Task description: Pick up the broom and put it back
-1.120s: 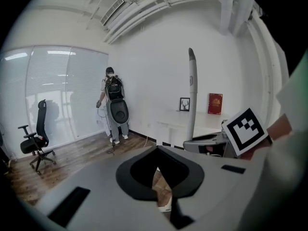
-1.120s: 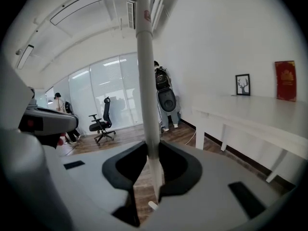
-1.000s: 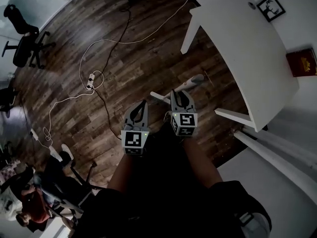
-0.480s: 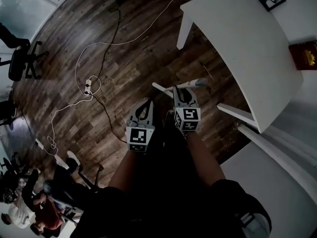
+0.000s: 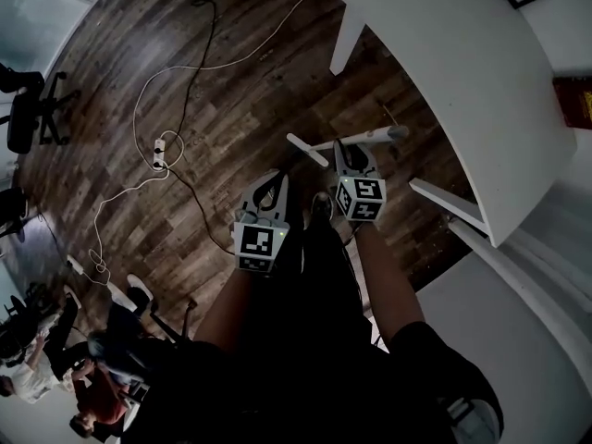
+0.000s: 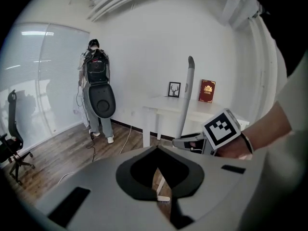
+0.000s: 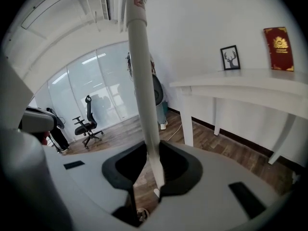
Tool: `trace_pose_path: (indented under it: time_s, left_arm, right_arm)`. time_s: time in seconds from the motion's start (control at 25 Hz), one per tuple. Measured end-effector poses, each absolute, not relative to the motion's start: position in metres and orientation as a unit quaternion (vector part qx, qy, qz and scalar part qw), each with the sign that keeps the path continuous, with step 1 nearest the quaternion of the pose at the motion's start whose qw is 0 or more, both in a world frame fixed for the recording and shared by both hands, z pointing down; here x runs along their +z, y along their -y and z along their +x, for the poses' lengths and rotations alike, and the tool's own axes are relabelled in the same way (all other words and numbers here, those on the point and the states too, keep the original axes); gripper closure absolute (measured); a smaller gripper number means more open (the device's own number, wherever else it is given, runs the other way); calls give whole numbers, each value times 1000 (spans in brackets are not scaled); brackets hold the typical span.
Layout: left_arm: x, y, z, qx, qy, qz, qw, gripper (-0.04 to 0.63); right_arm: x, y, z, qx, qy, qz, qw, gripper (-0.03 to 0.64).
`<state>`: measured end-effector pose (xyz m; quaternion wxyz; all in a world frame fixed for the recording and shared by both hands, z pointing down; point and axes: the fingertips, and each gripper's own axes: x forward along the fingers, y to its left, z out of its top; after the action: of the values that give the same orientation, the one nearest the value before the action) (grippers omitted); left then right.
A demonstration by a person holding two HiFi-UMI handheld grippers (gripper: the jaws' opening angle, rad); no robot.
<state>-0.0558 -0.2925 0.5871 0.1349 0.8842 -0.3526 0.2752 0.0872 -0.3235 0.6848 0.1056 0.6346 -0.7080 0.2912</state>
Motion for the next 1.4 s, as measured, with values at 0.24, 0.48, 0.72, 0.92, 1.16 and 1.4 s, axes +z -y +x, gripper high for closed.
trace_pose_path:
  time_s: [0.24, 0.48, 0.72, 0.92, 1.16, 1.4]
  left_arm:
    - [606, 308, -48, 284, 328, 889, 149, 595]
    - [612, 325, -31, 284, 278, 907, 137, 595]
    - [615, 346, -22, 283, 259, 914, 133, 595]
    - [610, 350, -18, 285, 234, 921, 124, 595]
    - [607, 356, -22, 299, 213, 923, 117, 595]
    - [610, 358, -20, 299, 203, 924, 124, 595]
  right_arm:
    - [741, 343, 109, 336, 686, 634, 121, 520]
    - [762, 370, 140, 337, 655, 668, 109, 520]
    - [771, 401, 171, 345, 618, 701, 88, 520]
    - [780, 416, 200, 354, 593, 719, 80, 520]
    - [783, 426, 221, 361, 568, 735, 74, 520]
    - [787, 432, 220, 359, 568, 736, 84, 518]
